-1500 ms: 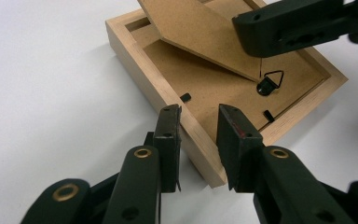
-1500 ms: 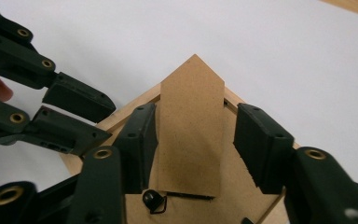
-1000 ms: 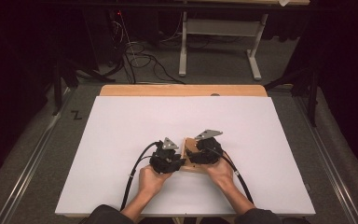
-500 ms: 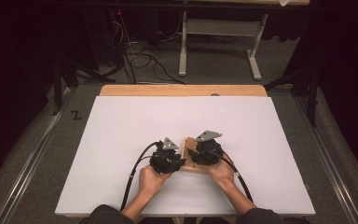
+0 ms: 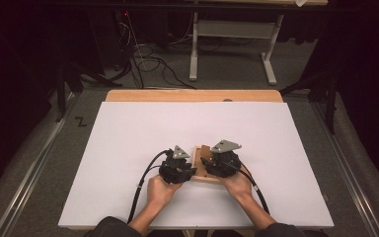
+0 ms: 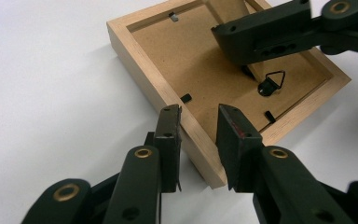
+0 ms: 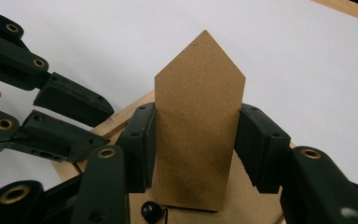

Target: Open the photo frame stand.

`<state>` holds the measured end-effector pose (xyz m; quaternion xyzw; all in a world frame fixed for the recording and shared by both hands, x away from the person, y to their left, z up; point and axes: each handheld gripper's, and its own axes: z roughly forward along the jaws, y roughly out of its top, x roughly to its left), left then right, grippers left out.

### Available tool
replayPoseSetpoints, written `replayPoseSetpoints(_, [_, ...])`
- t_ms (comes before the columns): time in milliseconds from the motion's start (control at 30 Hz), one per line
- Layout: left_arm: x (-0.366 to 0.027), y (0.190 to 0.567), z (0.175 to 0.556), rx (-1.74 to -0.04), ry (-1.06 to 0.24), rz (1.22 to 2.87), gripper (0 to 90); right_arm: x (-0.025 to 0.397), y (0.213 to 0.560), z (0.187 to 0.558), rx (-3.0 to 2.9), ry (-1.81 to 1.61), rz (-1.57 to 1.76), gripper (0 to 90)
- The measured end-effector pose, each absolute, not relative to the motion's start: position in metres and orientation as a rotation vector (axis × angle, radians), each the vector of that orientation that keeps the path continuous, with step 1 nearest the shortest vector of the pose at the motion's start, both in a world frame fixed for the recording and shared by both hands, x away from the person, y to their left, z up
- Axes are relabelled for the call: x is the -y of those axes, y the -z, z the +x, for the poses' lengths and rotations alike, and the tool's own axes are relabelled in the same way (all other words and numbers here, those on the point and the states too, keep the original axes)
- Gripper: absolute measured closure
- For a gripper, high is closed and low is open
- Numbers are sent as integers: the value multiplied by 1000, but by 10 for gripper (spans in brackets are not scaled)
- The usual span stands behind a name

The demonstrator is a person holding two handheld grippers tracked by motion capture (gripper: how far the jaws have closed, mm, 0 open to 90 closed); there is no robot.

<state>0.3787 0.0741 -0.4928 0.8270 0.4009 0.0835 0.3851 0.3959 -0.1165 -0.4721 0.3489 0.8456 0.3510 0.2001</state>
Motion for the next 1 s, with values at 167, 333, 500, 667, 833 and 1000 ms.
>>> replayPoseSetpoints(167, [-74, 493, 379, -1024, -214, 2107, 704, 119, 471, 393, -2357, -999, 971, 518])
replayPoseSetpoints(333, [-74, 493, 379, -1022, -210, 2106, 703, 122, 468, 389, -2355, -1003, 964, 517])
replayPoseSetpoints(500, [-75, 493, 379, -1023, -206, 2104, 702, 124, 468, 387, -2346, -1021, 962, 518])
replayPoseSetpoints(667, [-75, 493, 379, -1023, -206, 2103, 700, 127, 467, 384, -2340, -1031, 959, 517])
replayPoseSetpoints(833, [-75, 493, 380, -1023, -207, 2103, 694, 128, 466, 382, -2341, -1033, 962, 518])
replayPoseSetpoints(1000, [-75, 493, 380, -1024, -209, 2103, 690, 130, 466, 379, -2334, -1042, 956, 519])
